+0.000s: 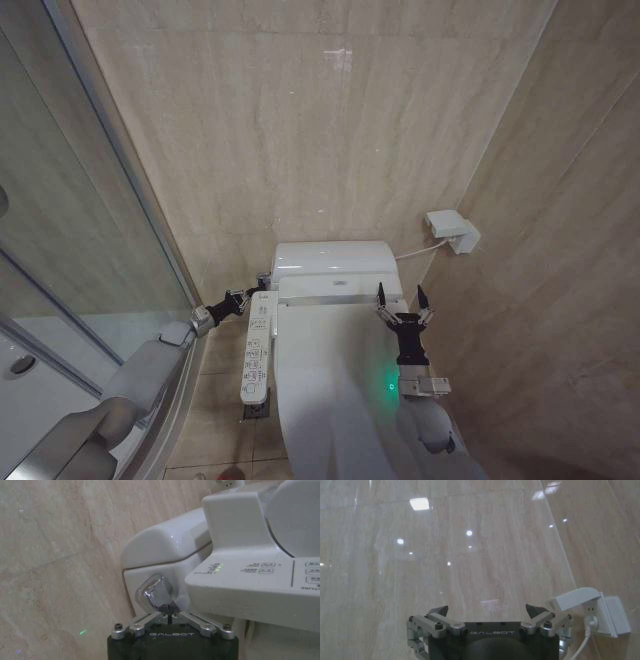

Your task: Open the toilet lid, clean the toilet bowl with a toilet brush, close the toilet lid, and flush.

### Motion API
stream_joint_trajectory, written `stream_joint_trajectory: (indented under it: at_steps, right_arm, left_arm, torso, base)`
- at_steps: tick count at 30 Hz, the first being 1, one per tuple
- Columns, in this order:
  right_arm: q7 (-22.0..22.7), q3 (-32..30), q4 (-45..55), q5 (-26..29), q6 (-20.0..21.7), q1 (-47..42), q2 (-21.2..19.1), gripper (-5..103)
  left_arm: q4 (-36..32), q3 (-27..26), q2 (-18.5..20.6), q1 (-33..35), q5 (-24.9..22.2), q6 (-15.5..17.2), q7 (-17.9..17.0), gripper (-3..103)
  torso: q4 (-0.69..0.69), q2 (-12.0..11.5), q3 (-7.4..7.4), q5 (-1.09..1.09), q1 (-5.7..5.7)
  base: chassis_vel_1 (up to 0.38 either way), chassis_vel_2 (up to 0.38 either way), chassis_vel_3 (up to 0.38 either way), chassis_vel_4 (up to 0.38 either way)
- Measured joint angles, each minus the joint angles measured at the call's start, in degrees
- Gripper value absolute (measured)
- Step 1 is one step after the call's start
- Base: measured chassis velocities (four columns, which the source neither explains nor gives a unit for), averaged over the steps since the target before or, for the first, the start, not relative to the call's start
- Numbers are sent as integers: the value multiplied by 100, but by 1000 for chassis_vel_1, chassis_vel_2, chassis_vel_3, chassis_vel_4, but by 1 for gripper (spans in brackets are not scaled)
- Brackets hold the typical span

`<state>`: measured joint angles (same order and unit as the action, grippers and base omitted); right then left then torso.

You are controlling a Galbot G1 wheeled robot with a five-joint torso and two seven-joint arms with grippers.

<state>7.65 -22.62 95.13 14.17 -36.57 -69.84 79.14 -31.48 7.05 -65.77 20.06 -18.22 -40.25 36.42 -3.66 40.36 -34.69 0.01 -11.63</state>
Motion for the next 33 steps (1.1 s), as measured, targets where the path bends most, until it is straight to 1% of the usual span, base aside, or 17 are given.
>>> stream_joint_trajectory:
  at_steps: [33]
  right_arm:
    - [6,-16,36,27,-2,-11,-41,100]
  left_arm:
    - [59,-7,-29,7,27,-2,-19,0]
  torso:
    - [-2,0,0,-1,0]
  base:
    - [0,0,0,0]
